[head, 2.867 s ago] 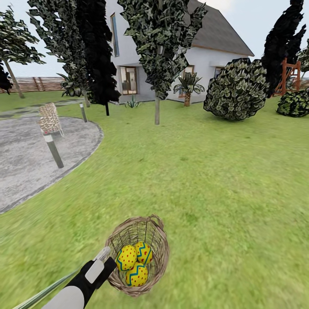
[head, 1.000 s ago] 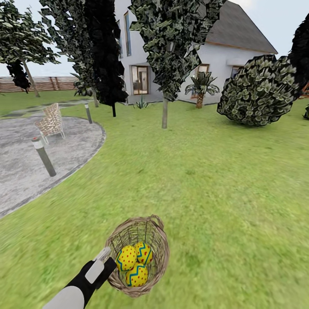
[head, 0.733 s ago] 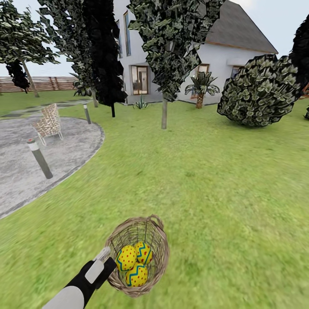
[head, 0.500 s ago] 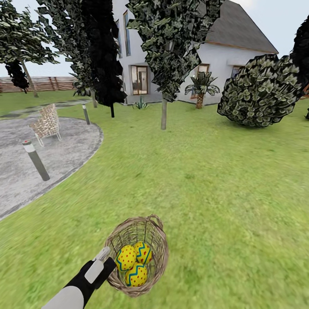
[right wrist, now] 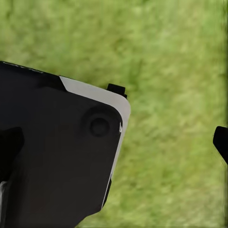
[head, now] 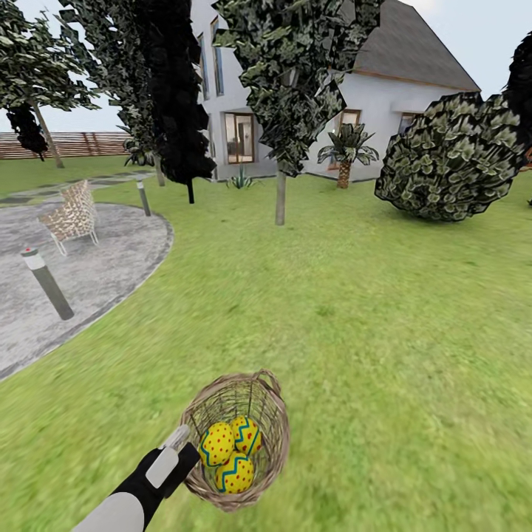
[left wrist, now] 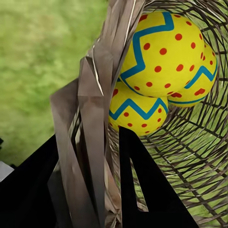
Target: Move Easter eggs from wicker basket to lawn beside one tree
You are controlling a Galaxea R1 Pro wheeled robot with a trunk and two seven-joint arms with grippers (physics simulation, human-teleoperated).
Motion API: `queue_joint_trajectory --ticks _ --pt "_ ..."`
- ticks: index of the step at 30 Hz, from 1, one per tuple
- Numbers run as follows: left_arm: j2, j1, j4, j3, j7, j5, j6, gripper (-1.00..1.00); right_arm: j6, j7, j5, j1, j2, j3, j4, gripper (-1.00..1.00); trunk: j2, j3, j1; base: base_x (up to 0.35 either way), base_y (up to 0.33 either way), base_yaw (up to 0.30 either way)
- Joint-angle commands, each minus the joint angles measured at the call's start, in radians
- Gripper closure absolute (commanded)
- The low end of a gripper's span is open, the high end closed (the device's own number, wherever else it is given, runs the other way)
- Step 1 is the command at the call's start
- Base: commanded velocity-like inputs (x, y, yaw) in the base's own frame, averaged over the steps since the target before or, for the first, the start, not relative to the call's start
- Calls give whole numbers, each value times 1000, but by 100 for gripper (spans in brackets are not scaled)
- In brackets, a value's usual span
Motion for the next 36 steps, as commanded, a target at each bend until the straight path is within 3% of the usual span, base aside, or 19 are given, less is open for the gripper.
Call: queue_joint_trajectory --ticks 1,36 --pt "-1 0 -3 1 6 15 3 100 -6 2 7 -2 -1 -8 4 -100 -2 -2 1 318 -108 0" --pt "1 0 -4 0 7 15 3 100 -6 2 7 -2 -1 -8 4 -100 -2 -2 1 318 -108 0"
